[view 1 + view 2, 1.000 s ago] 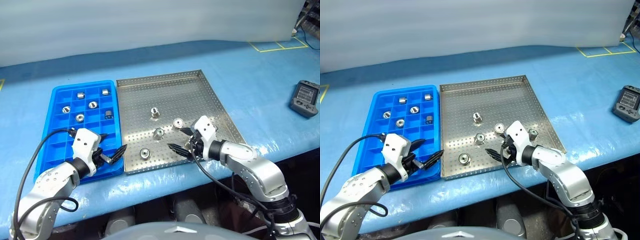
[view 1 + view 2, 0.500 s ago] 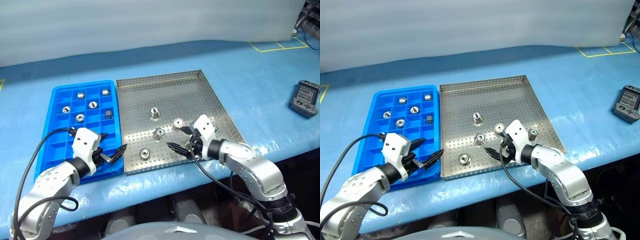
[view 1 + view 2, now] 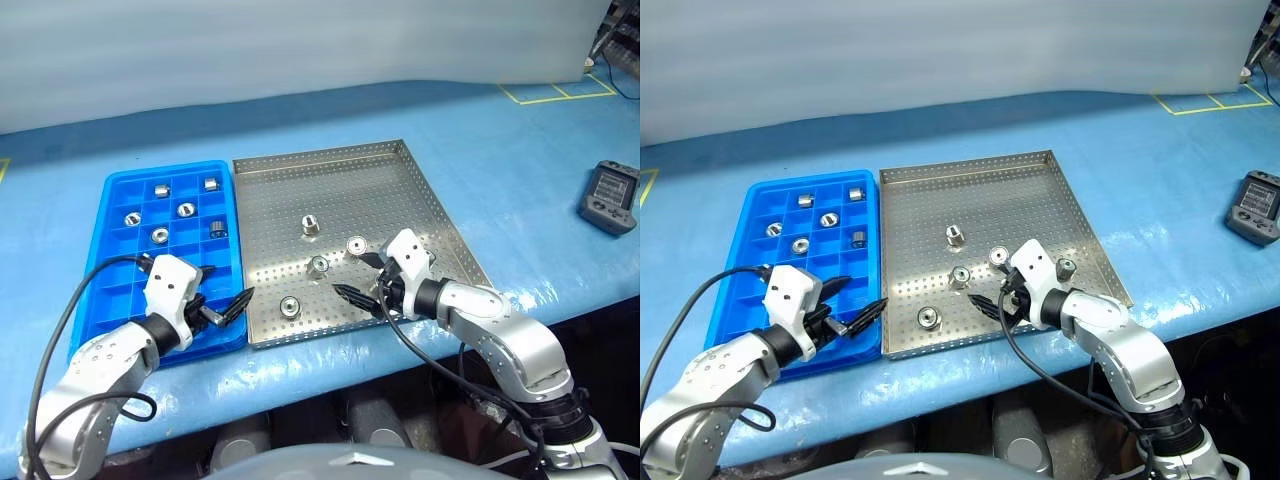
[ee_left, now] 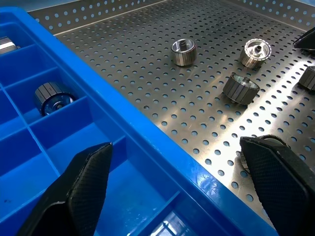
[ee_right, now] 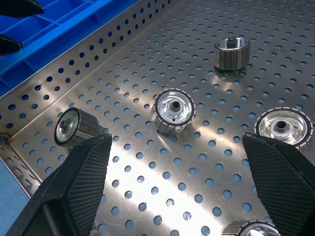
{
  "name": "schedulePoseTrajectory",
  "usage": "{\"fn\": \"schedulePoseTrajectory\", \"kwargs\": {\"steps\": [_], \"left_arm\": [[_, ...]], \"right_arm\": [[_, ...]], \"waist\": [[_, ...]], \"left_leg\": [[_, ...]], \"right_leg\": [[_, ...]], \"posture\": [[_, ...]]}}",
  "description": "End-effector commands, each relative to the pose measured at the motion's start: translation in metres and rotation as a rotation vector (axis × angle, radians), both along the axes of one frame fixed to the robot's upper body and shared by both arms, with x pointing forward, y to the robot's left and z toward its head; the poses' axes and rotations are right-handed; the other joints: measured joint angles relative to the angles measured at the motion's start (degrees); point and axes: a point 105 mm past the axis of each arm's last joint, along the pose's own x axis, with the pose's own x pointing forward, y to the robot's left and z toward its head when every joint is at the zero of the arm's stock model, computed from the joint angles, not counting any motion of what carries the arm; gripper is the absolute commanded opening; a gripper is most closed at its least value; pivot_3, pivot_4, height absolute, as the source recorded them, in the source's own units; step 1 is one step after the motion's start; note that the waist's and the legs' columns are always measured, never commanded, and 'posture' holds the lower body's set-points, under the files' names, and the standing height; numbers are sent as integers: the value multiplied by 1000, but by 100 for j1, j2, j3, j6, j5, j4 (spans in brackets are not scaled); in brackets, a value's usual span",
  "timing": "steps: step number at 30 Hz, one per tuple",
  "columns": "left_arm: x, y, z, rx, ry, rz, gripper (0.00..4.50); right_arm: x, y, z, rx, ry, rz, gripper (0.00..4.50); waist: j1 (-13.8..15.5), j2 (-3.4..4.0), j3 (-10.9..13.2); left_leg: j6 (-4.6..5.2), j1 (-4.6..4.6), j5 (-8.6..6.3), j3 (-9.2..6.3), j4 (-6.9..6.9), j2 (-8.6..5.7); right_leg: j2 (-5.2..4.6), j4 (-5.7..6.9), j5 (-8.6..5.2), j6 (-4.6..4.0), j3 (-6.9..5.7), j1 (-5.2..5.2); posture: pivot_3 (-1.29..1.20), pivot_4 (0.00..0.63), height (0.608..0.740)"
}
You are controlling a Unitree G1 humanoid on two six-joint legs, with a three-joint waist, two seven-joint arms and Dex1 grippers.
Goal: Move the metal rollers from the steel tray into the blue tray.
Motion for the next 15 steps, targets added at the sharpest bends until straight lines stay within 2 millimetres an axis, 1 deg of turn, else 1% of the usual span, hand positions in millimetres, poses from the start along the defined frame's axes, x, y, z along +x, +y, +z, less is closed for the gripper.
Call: {"fn": "schedulePoseTrajectory", "kwargs": {"steps": [1,5,7,12,15], "left_arm": [[2,-13,21,37,-81,-104,4500],[14,-36,32,61,-98,-251,4500],[19,-48,35,79,-93,-324,4500],[44,-75,31,167,-58,-466,4500],[56,-82,22,215,-27,-516,4500]], "right_arm": [[1,1,12,13,-56,-10,4460],[5,0,16,25,-76,-36,4460],[5,0,16,24,-75,-39,4460],[1,-1,13,26,-68,-52,4460],[-4,-1,12,26,-64,-48,4460]], "waist": [[2,0,0],[12,-1,0],[3,-1,0],[-18,-2,0],[-76,-1,0]], "left_leg": [[0,0,0,0,0,0],[0,-1,0,0,4,-1],[0,-2,0,0,7,-2],[1,-1,0,1,4,-2],[2,-2,-1,3,4,-3]], "right_leg": [[0,1,0,0,0,0],[0,0,1,2,0,3],[-1,-1,2,3,0,4],[1,-1,3,3,2,5],[1,-2,3,4,5,4]], "posture": [[-44,150,740],[-54,150,740],[-61,150,740],[-83,150,740],[-106,150,740]]}}
